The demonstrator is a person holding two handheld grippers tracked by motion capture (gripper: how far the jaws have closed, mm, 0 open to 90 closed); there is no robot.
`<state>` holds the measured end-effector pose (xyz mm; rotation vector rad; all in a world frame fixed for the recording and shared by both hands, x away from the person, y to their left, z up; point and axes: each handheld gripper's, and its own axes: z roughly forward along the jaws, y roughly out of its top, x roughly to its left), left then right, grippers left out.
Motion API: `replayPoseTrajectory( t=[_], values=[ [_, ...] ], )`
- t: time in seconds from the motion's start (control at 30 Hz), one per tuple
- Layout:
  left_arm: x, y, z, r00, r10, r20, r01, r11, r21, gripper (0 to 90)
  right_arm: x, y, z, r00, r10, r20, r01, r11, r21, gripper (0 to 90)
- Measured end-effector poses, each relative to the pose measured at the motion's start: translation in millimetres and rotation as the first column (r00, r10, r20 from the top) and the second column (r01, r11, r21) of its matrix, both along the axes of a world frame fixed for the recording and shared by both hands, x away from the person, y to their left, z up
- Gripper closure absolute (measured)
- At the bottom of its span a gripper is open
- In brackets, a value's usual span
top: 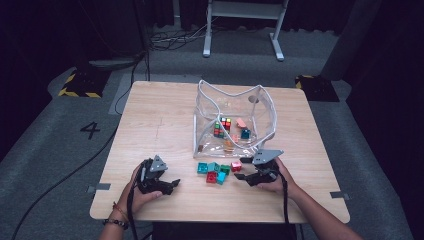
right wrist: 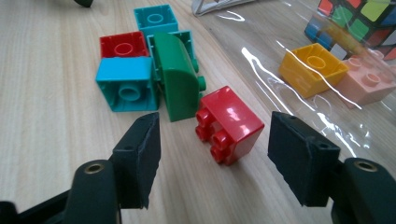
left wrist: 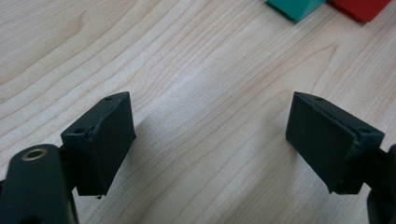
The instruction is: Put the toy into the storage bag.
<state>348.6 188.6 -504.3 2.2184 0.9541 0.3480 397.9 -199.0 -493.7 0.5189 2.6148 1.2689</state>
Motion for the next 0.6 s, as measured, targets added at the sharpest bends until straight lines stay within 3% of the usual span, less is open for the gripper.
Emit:
replayPoseTrajectory(
  t=[0.07,0.2,0.4,0.47,0.6],
  values=[
    [0.0,0.0,0.0,1.0,0.0,0.0,0.0,1.0,0.0,15.7,4.5,2.1,-1.6,0.9996,0.019,0.023,-0.019,1.0,0.003,35.0],
    [0.0,0.0,0.0,1.0,0.0,0.0,0.0,1.0,0.0,15.7,7.3,7.9,-3.3,0.9994,0.019,0.027,-0.02,1.0,0.004,37.0],
    [0.0,0.1,0.2,1.0,-0.002,-0.002,0.002,1.0,0.0,15.7,5.7,10.5,-5.6,0.9996,0.023,0.016,-0.023,1.0,-0.001,55.8],
    [0.0,0.0,0.0,1.0,0.0,0.0,0.0,1.0,0.0,15.7,7.2,9.0,-6.2,0.9991,0.026,0.033,-0.026,1.0,0.0,62.3],
    [0.1,0.0,0.0,1.0,-0.001,0.0,0.001,1.0,-0.001,15.7,6.0,3.8,-6.3,0.9991,0.039,0.02,-0.039,0.999,0.004,67.6]
  ],
)
